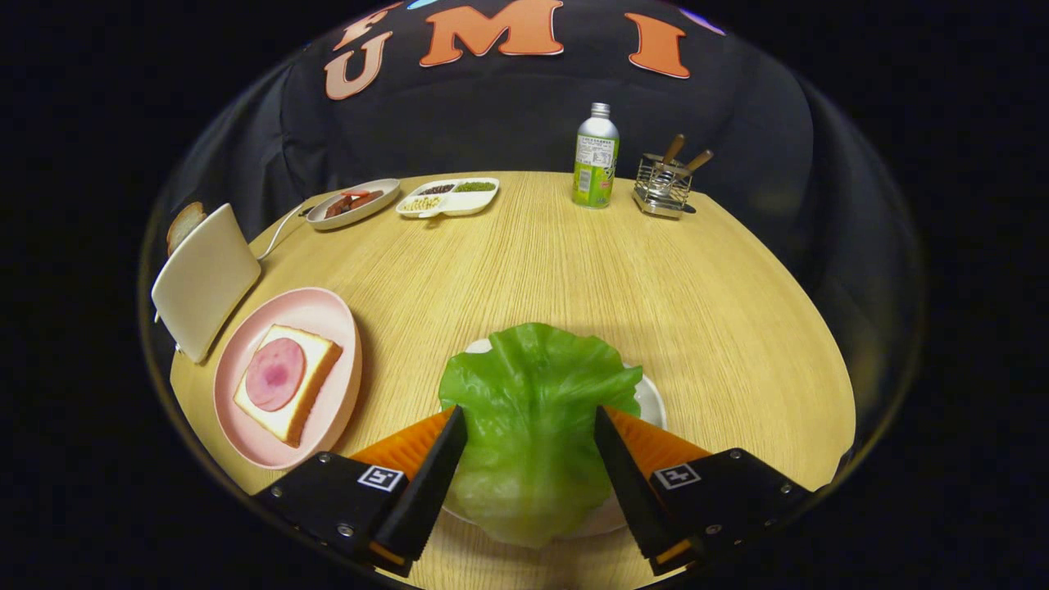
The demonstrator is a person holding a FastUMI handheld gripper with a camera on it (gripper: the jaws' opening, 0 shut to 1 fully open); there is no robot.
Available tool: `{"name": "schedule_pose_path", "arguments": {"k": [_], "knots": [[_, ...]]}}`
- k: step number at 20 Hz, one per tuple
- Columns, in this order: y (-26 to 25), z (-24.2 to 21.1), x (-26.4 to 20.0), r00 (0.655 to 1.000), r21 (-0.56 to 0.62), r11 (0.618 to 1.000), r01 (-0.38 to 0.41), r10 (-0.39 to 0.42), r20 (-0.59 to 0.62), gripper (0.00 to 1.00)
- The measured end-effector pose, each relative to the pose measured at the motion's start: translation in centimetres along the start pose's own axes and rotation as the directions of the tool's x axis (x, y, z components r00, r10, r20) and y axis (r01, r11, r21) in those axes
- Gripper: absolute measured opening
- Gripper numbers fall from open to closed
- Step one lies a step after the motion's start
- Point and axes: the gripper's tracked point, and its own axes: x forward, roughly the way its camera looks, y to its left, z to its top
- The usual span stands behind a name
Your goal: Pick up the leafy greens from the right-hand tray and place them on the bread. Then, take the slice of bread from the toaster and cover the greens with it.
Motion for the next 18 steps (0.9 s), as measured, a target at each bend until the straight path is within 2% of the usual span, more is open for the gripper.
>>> {"name": "schedule_pose_path", "arguments": {"k": [4, 6, 9, 11, 13, 15, 18], "knots": [[-0.3, -0.1, -0.3, 1.000, -0.001, 1.000, 0.008, -0.008, -0.006, 0.80], [-0.4, -0.1, -0.3, 1.000, 0.009, 1.000, 0.020, -0.020, -0.008, 0.67], [-0.6, 0.0, -0.2, 1.000, 0.011, 0.999, 0.030, -0.030, 0.000, 0.35], [-0.3, 0.3, -0.5, 1.000, 0.034, 0.999, 0.000, 0.000, 0.014, 0.17], [-0.2, 1.2, -0.9, 0.999, 0.078, 0.997, -0.023, 0.019, 0.050, 0.10], [-0.5, 2.4, -1.6, 0.995, 0.108, 0.994, -0.026, 0.016, 0.094, 0.07], [0.3, 4.3, -3.0, 0.986, 0.139, 0.987, -0.083, 0.060, 0.158, 0.07]]}}
